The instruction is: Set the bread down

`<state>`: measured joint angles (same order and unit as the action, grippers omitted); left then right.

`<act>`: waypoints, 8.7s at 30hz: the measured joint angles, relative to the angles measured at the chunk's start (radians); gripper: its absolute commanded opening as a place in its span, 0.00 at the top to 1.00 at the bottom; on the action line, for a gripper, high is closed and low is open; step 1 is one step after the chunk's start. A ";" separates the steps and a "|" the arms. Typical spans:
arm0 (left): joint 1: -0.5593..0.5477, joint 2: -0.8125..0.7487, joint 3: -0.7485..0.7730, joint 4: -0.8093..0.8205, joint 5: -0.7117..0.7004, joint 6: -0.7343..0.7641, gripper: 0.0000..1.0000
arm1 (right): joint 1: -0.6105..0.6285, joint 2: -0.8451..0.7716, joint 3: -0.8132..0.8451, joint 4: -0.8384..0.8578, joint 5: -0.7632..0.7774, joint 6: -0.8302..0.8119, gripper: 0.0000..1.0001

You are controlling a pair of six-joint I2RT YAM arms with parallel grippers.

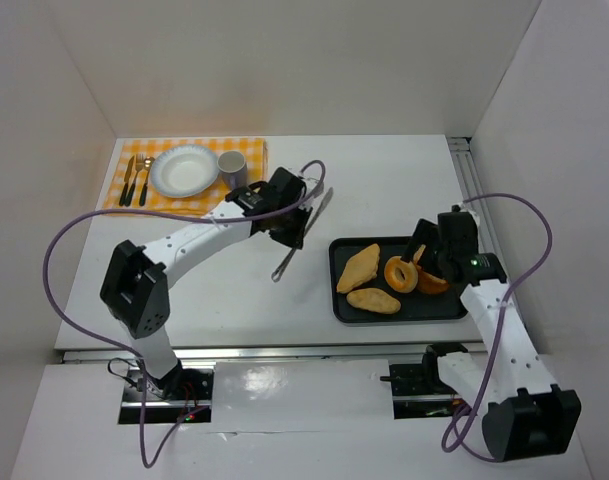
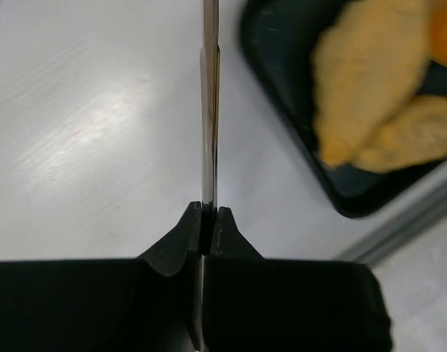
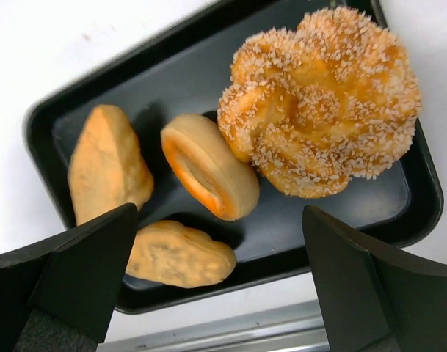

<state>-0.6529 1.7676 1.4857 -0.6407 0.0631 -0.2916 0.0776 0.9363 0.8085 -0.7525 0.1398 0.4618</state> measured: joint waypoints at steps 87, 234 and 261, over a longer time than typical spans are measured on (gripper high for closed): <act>-0.451 0.081 0.162 -0.218 -0.043 0.217 0.38 | 0.000 0.024 0.388 -0.113 0.084 -0.131 0.00; 0.791 -0.221 0.069 0.000 0.205 -0.210 0.64 | 0.000 0.065 0.403 -0.139 0.085 -0.138 0.00; 0.816 0.137 0.190 0.144 0.106 -0.241 0.35 | 0.000 0.117 0.404 -0.139 0.090 -0.142 0.00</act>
<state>0.1635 1.9045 1.6756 -0.4969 0.1692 -0.5331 0.0776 1.0534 1.2121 -0.8913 0.2302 0.3195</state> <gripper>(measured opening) 0.556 0.999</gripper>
